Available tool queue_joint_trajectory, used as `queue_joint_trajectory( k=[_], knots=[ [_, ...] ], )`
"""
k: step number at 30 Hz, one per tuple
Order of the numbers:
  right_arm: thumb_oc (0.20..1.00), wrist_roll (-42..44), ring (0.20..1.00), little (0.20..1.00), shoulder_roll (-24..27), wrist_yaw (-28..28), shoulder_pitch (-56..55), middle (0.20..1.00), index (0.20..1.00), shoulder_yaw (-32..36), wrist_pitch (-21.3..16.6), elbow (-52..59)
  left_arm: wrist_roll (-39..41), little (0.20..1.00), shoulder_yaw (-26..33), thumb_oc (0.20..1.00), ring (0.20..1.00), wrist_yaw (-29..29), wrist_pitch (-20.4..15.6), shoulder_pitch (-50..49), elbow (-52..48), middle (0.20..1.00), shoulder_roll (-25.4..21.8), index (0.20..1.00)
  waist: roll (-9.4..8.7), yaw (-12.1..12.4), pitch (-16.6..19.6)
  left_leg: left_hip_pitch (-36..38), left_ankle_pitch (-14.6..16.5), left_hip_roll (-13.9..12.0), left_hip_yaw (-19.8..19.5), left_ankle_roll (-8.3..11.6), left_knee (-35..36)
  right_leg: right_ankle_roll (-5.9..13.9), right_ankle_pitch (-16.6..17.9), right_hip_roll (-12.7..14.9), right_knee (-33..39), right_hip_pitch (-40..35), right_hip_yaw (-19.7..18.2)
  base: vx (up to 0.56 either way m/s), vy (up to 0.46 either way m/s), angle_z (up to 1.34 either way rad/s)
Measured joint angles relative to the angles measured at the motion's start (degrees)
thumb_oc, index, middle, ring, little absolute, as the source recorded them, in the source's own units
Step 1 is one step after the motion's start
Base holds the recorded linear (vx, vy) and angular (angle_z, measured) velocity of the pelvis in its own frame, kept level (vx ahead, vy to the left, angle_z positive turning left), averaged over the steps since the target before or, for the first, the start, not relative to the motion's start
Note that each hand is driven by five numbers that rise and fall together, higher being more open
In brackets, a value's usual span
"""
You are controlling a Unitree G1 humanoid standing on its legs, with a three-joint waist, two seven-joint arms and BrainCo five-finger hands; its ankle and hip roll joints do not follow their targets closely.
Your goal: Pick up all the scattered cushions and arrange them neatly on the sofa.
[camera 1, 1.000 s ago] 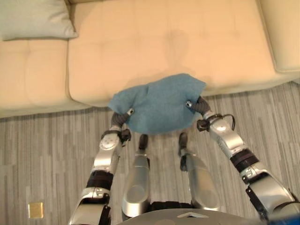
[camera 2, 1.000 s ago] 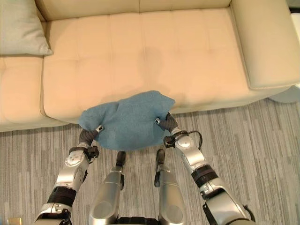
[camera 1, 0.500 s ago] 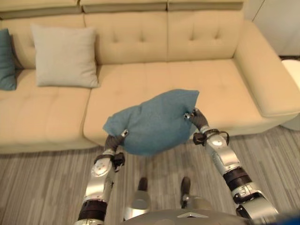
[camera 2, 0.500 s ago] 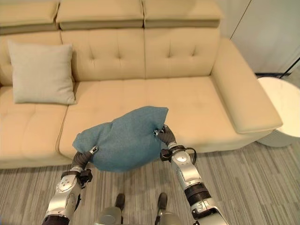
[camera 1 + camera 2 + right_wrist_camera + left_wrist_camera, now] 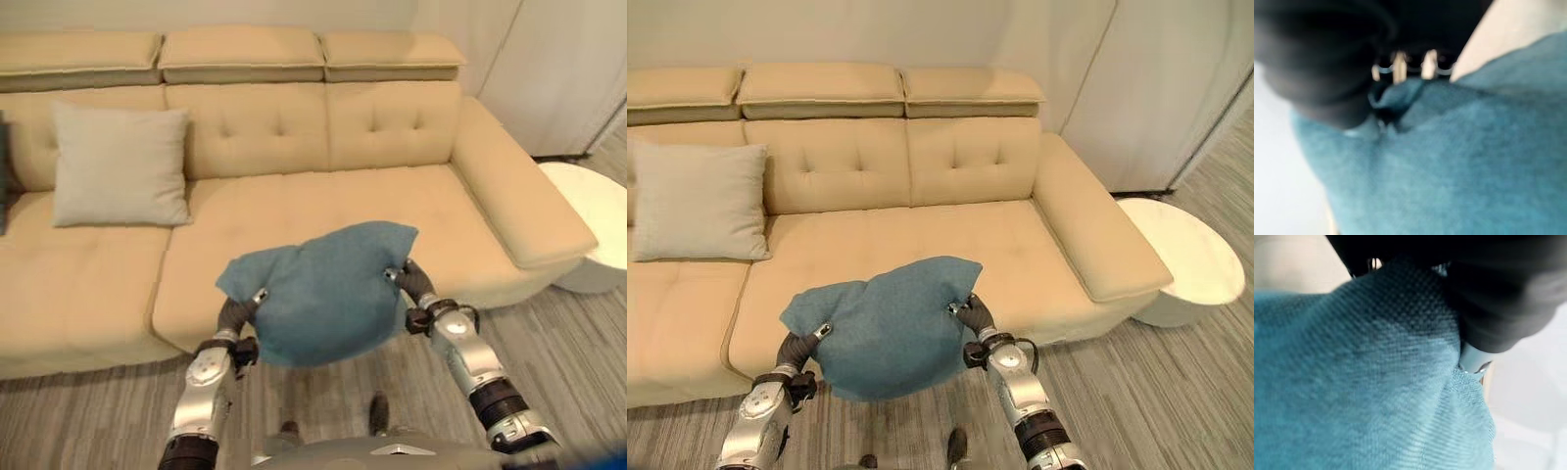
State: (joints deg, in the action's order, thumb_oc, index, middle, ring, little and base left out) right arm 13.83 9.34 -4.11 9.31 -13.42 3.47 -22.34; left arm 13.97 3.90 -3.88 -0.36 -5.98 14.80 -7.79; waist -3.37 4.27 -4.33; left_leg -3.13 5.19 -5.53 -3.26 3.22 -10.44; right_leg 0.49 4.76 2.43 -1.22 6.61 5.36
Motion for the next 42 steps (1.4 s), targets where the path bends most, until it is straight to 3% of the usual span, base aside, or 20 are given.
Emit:
queue_joint_trajectory(
  k=[2,4,5,8,10,11,12,15,16,18,20,23,26,29,31,32,36,38,40,42],
  knots=[
    [0.2,0.0,0.2,0.2,0.9,-0.2,-0.2,0.2,0.2,0.4,0.2,0.0,0.0,0.2,-1.2,0.2,0.2,0.0,-0.1,0.7,0.0,0.2,-0.2,0.2,-1.08,0.7,-0.8,-5.2,-0.5,0.0,0.2,-0.32,-9.9,-1.06,-1.3,-0.2,-0.5,-0.5,1.4,0.15,-0.172,0.35],
    [0.2,-0.2,0.2,0.2,1.0,-0.2,-0.4,0.2,0.2,1.2,0.6,0.0,0.0,0.2,-2.1,0.2,0.2,0.0,-0.1,0.9,0.0,0.2,-0.2,0.2,-3.43,2.3,-2.8,-9.3,-3.2,-1.1,1.5,-1.09,-22.2,-3.55,-2.0,-0.7,-0.5,-3.1,2.1,0.18,-0.047,0.08],
    [0.2,-0.2,0.2,0.2,0.7,-0.2,-0.6,0.2,0.2,1.3,0.6,0.1,0.0,0.2,-2.3,0.2,0.2,-0.1,-0.1,0.9,0.0,0.2,-0.3,0.2,-4.02,2.5,-3.4,-10.0,-2.8,-1.0,2.6,-0.76,-23.3,-4.24,-3.7,-1.1,0.7,-4.7,2.2,0.28,0.007,0.12],
    [0.2,-0.1,0.2,0.2,0.7,-0.2,-0.4,0.2,0.2,3.1,0.6,0.2,0.1,0.2,-3.7,0.2,0.2,-0.9,-0.1,1.5,0.0,0.2,0.1,0.2,-5.51,3.0,-5.6,-10.3,-2.0,-0.5,6.1,0.26,-13.5,-3.85,-3.8,-1.6,3.4,-6.7,2.4,0.27,0.105,0.18],
    [0.2,-0.2,0.2,0.2,1.3,-0.2,-0.7,0.2,0.2,3.8,0.6,0.1,0.0,0.2,-4.2,0.2,0.2,-1.2,0.2,1.5,0.1,0.2,-0.1,0.2,-5.37,2.6,-6.2,-9.6,-2.6,-0.5,11.0,0.54,-1.2,-3.35,-3.5,-2.1,6.2,-8.7,3.8,0.23,0.154,0.23],
    [0.2,-0.2,0.2,0.2,1.8,-0.2,-0.6,0.2,0.2,3.8,0.7,0.1,0.1,0.2,-4.5,0.2,0.2,-1.3,0.2,1.6,0.1,0.2,-0.1,0.2,-5.02,2.8,-6.7,-9.1,-3.8,-0.5,11.3,1.0,3.4,-3.31,-3.4,-2.3,6.3,-9.3,3.7,0.31,0.305,-0.02],
    [0.2,-0.2,0.2,0.2,2.2,-0.2,-0.5,0.2,0.2,3.9,0.8,0.1,0.0,0.2,-4.4,0.2,0.2,-2.0,0.3,1.7,0.2,0.2,-0.4,0.2,-4.41,3.3,-7.9,-8.8,-6.1,-1.4,11.0,2.8,4.9,-3.29,-3.2,-2.8,6.3,-10.8,4.0,0.24,0.26,-0.25],
    [0.2,-1.0,0.2,0.2,2.3,-0.4,-1.3,0.2,0.2,2.5,1.7,0.2,0.0,0.2,-3.9,0.2,0.2,-2.3,1.0,1.5,0.3,0.2,-1.3,0.2,-2.5,2.5,-7.2,-4.9,-6.7,-2.5,10.4,2.76,1.6,-1.73,-5.9,-3.0,5.3,-14.2,2.6,0.18,0.261,-0.27],
    [0.2,-1.1,0.2,0.2,2.1,-0.4,-1.4,0.2,0.2,2.7,1.7,0.2,0.0,0.2,-3.9,0.2,0.2,-2.6,1.0,1.8,0.2,0.2,-1.5,0.2,-1.23,2.0,-6.4,-3.0,-6.1,-2.3,9.8,0.88,2.4,-1.07,-7.2,-3.0,3.5,-14.3,1.7,0.16,0.287,-0.3],
    [0.2,-1.2,0.2,0.2,0.8,-0.3,-1.1,0.2,0.2,2.7,1.7,0.2,-0.1,0.2,-3.6,0.2,0.2,-2.6,1.1,2.8,0.1,0.2,-2.5,0.2,-2.32,1.8,-6.3,-0.8,-6.2,0.1,11.2,-1.33,4.2,0.33,-8.3,-0.2,-0.7,-12.8,0.5,0.15,0.282,-0.27],
    [0.2,-1.2,0.2,0.2,0.4,-0.3,-0.7,0.2,0.2,2.6,1.8,0.7,-0.5,0.2,-3.6,0.2,0.2,-2.5,1.2,3.9,-0.1,0.2,-4.1,0.2,-1.64,1.8,-6.4,2.5,-4.9,1.4,12.4,-3.33,5.6,0.88,-8.6,1.4,-7.4,-11.3,-0.1,0.11,0.272,-0.2],
    [0.2,-1.2,0.2,0.2,-0.5,-0.3,0.0,0.2,0.2,2.2,1.8,2.2,-1.3,0.2,-2.8,0.2,0.2,-2.3,1.2,5.6,-0.8,0.2,-6.6,0.2,0.48,1.8,-6.7,8.1,-4.1,1.7,14.1,-4.24,8.2,2.84,-7.9,3.1,-21.9,-6.3,-0.3,0.14,0.239,-0.14],
    [0.2,-1.2,0.2,0.2,-2.3,-0.4,0.0,0.2,0.2,1.1,1.5,3.5,-1.4,0.2,-0.1,0.2,0.2,-1.9,1.0,5.1,-4.2,0.2,-7.4,0.2,1.02,2.0,-5.7,10.3,-3.2,3.0,15.0,-4.11,10.3,4.65,-8.6,3.9,-21.6,-3.0,0.1,0.12,0.093,-0.16],
    [0.2,-1.2,0.2,0.2,-2.4,-0.4,0.1,0.2,0.2,-0.5,1.5,3.3,-1.3,0.2,1.4,0.2,0.2,-1.1,0.6,4.9,-5.2,0.2,-7.2,0.2,0.94,1.5,-5.2,12.1,-3.1,4.6,15.9,-4.21,12.9,6.52,-6.2,4.1,-10.9,-0.7,2.8,0.21,0.081,-0.06],
    [0.2,-1.2,0.2,0.2,-2.3,-0.5,-0.4,0.2,0.2,-1.4,1.6,2.9,-1.4,0.2,1.6,0.2,0.2,-0.6,0.6,4.9,-5.0,0.2,-6.7,0.2,2.07,0.6,-5.0,13.0,-1.5,5.3,15.1,-5.32,13.7,6.24,-3.9,3.5,-5.5,1.3,2.8,0.27,0.036,-0.02],
    [0.2,-1.2,0.2,0.2,-2.3,-0.5,-0.3,0.2,0.2,-1.6,1.7,2.6,-1.4,0.2,1.4,0.2,0.2,-0.3,0.7,5.1,-4.9,0.2,-6.6,0.2,1.74,-0.8,-4.8,13.5,-1.2,6.2,14.5,-5.79,13.8,6.14,-2.0,3.3,2.0,1.7,2.6,0.18,-0.015,0.18],
    [0.2,-1.2,0.2,0.2,-1.0,-0.5,-1.0,0.2,0.2,-0.9,2.0,0.9,-1.7,0.2,-1.1,0.2,0.2,-0.2,0.9,4.8,-4.8,0.2,-5.8,0.2,1.57,-2.7,-3.0,14.9,-0.9,6.6,12.0,-4.99,13.9,2.81,2.1,3.1,2.2,-3.4,3.3,0.27,-0.096,0.37],
    [0.2,-1.3,0.2,0.2,0.7,-0.6,-0.8,0.2,0.2,-0.7,2.0,0.6,-1.7,0.2,-1.1,0.2,0.2,-0.2,1.3,4.5,-4.7,0.2,-3.8,0.2,1.65,-2.7,-2.1,14.6,-0.2,4.6,9.5,-3.05,12.0,1.53,2.4,0.6,2.2,-6.3,2.7,0.35,-0.223,0.46],
    [0.2,-1.7,0.2,0.2,1.4,-0.6,-1.1,0.2,0.2,-0.5,2.5,0.3,-1.7,0.2,-1.8,0.2,0.2,-0.2,1.3,4.4,-4.7,0.2,-2.7,0.2,-0.57,-3.3,-1.8,10.8,1.4,4.4,8.8,-0.84,1.3,0.65,0.1,1.5,2.5,-9.3,3.1,0.19,-0.119,0.56],
    [0.2,-1.7,0.2,0.2,1.5,-0.6,-0.5,0.2,0.2,-0.1,2.5,0.7,-1.6,0.2,-1.6,0.2,0.2,-0.2,1.3,3.8,-4.8,0.2,-1.8,0.2,-2.38,-1.5,-1.0,6.7,2.2,3.6,9.3,0.0,-10.2,-0.88,-2.9,1.2,2.5,-10.9,2.1,0.16,-0.073,-0.08]
  ],
)
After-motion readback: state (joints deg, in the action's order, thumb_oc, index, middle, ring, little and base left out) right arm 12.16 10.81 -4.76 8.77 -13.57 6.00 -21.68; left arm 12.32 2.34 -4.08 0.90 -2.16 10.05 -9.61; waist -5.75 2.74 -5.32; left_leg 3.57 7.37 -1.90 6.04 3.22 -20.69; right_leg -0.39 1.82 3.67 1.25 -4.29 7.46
